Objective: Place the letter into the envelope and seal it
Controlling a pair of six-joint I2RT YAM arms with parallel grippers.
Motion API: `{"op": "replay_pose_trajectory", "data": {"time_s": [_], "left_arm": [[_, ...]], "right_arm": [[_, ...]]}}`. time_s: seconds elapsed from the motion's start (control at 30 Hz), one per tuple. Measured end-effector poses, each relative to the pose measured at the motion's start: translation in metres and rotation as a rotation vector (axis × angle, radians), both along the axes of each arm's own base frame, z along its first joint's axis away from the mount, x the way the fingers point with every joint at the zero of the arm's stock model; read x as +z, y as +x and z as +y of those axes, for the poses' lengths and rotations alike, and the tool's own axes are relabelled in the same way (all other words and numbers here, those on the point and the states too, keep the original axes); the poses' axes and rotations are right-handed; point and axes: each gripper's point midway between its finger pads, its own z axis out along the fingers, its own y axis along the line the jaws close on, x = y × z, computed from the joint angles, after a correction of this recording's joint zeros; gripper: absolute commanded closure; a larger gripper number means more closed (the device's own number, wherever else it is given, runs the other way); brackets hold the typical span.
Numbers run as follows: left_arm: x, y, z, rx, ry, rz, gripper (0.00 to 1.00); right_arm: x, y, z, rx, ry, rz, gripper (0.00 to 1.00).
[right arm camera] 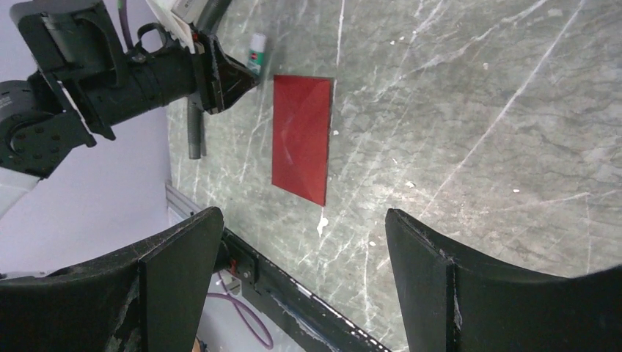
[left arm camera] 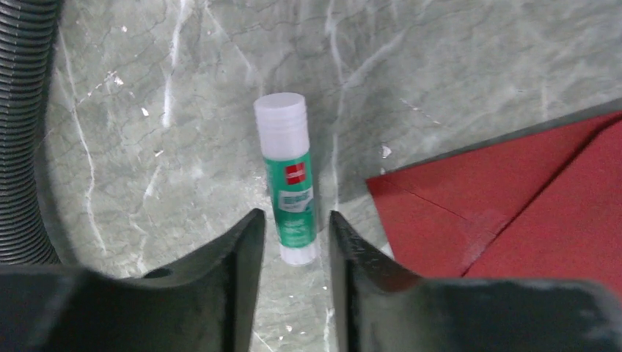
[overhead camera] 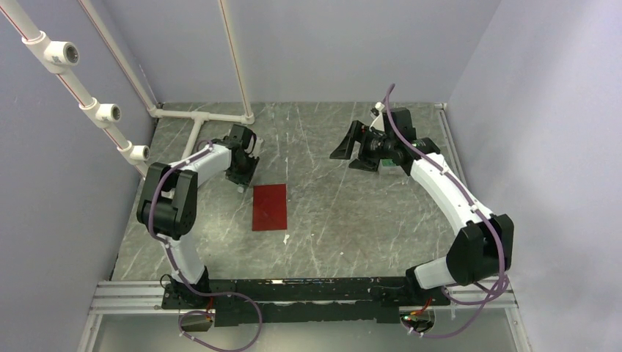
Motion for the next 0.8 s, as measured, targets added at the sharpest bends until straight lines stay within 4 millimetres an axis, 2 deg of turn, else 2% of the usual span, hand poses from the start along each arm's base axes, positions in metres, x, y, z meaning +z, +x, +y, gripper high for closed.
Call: {"op": "replay_pose_trajectory", "data": {"time_s": [0.13,0.27,0.37,0.47,0.5,0.63,0.7,0.77,0.8], "left_arm": [[-0.003,0.000,0.005,0.008,0.015,0.014,0.46],[0.004,0.006,0.004,0.012,0.016,-0.002,0.41],[0.014,0.011,0.003,0.013,0.012,-0.018,0.38],[0.038,0.014,0.001,0.020,-0.005,-0.056,0.31],[0.051,0.014,0.000,0.025,-0.015,-0.080,0.29],[0.147,0.015,-0.011,0.043,-0.105,-0.312,0.16],[0.212,0.002,-0.018,0.055,-0.180,-0.473,0.13],[0.264,-0.014,-0.022,0.067,-0.260,-0.592,0.09],[0.284,-0.023,-0.021,0.078,-0.293,-0.636,0.08]], "right_arm": [[-0.010,0.002,-0.002,-0.001,-0.025,0.020,0.14],[-0.020,0.001,-0.007,-0.008,-0.057,0.046,0.14],[-0.024,0.001,-0.013,-0.025,-0.095,0.059,0.11],[-0.025,0.003,-0.025,-0.069,-0.168,0.078,0.11],[-0.025,0.005,-0.030,-0.088,-0.194,0.081,0.11],[-0.021,0.012,-0.053,-0.159,-0.325,0.091,0.11],[-0.020,0.010,-0.065,-0.190,-0.379,0.088,0.11],[-0.019,0.006,-0.077,-0.226,-0.427,0.085,0.11],[-0.016,0.004,-0.081,-0.241,-0.441,0.080,0.11]]}}
